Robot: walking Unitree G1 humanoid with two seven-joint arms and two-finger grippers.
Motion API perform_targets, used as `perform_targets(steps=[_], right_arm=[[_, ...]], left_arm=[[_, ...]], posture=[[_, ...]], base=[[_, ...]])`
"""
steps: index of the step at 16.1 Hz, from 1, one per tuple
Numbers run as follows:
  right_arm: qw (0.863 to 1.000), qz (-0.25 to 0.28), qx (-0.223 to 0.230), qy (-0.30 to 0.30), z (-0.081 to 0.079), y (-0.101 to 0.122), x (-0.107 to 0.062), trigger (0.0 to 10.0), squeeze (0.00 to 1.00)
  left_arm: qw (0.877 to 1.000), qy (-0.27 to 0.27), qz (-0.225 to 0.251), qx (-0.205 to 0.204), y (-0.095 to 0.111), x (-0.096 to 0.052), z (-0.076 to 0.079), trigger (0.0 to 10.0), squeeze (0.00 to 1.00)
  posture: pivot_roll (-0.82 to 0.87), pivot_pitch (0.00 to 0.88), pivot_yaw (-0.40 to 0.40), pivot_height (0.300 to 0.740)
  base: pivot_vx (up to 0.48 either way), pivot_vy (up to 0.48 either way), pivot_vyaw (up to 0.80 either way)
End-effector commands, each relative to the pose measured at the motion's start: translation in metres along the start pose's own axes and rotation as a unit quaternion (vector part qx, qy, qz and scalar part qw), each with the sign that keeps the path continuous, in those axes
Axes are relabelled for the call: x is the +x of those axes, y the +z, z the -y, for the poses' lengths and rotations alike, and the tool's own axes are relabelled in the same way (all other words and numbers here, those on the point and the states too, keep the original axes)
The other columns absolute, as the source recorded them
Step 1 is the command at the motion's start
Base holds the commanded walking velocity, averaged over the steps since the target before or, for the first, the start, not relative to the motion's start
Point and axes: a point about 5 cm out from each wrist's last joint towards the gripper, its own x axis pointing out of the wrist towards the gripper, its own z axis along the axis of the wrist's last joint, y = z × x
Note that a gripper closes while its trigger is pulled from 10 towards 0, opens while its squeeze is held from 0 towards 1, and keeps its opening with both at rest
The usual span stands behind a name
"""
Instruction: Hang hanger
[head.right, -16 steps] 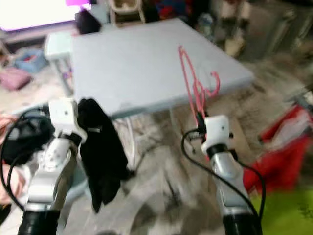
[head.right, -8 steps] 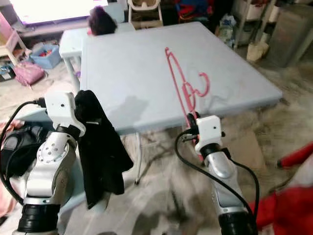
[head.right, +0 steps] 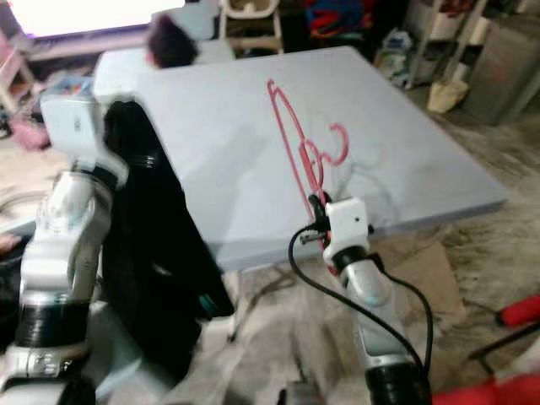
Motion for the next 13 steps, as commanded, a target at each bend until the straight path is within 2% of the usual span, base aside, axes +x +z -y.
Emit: perform_targets(steps=[1, 6, 8, 9, 10, 11, 13], right_arm=[[1.000, 0.003, -0.003, -0.005, 0.000, 0.002, 0.002, 10.0, 0.00], [1.000, 0.000, -0.003, -0.009, -0.001, 0.000, 0.001, 10.0, 0.00], [1.000, 0.000, -0.002, -0.008, -0.003, -0.001, 0.003, 10.0, 0.00], [1.000, 0.002, -0.002, -0.008, -0.004, 0.000, 0.004, 10.0, 0.00], [1.000, 0.002, -0.003, -0.008, -0.004, 0.000, 0.004, 10.0, 0.00], [1.000, 0.002, -0.007, -0.013, 0.000, 0.001, 0.003, 10.0, 0.00], [1.000, -0.003, -0.013, -0.026, 0.008, -0.001, -0.002, 10.0, 0.00]], left_arm=[[1.000, -0.017, 0.003, -0.004, 0.004, 0.007, 0.003, 10.0, 0.00], [0.998, -0.045, 0.044, -0.025, 0.024, 0.026, 0.019, 10.0, 0.00], [0.996, -0.056, 0.068, -0.015, 0.038, 0.047, 0.022, 10.0, 0.00], [0.994, -0.066, 0.087, -0.009, 0.050, 0.064, 0.024, 10.0, 0.00], [0.994, -0.066, 0.089, -0.009, 0.052, 0.066, 0.024, 10.0, 0.00], [0.991, -0.080, 0.103, 0.003, 0.062, 0.078, 0.027, 10.0, 0.00], [0.986, -0.102, 0.130, 0.012, 0.076, 0.090, 0.031, 10.0, 0.00]], posture=[[0.00, 0.039, 0.024, 0.740], [0.00, 0.038, 0.027, 0.740], [0.02, 0.036, 0.023, 0.740], [0.01, 0.032, 0.023, 0.740], [0.01, 0.032, 0.023, 0.740], [0.00, 0.031, 0.026, 0.740], [-0.01, 0.030, 0.027, 0.740]], base=[[0.289, 0.000, 0.00], [0.282, 0.000, 0.00], [0.268, 0.000, 0.00], [0.000, 0.000, 0.00], [0.000, 0.000, 0.00], [0.000, 0.000, 0.00], [0.000, 0.000, 0.00]])
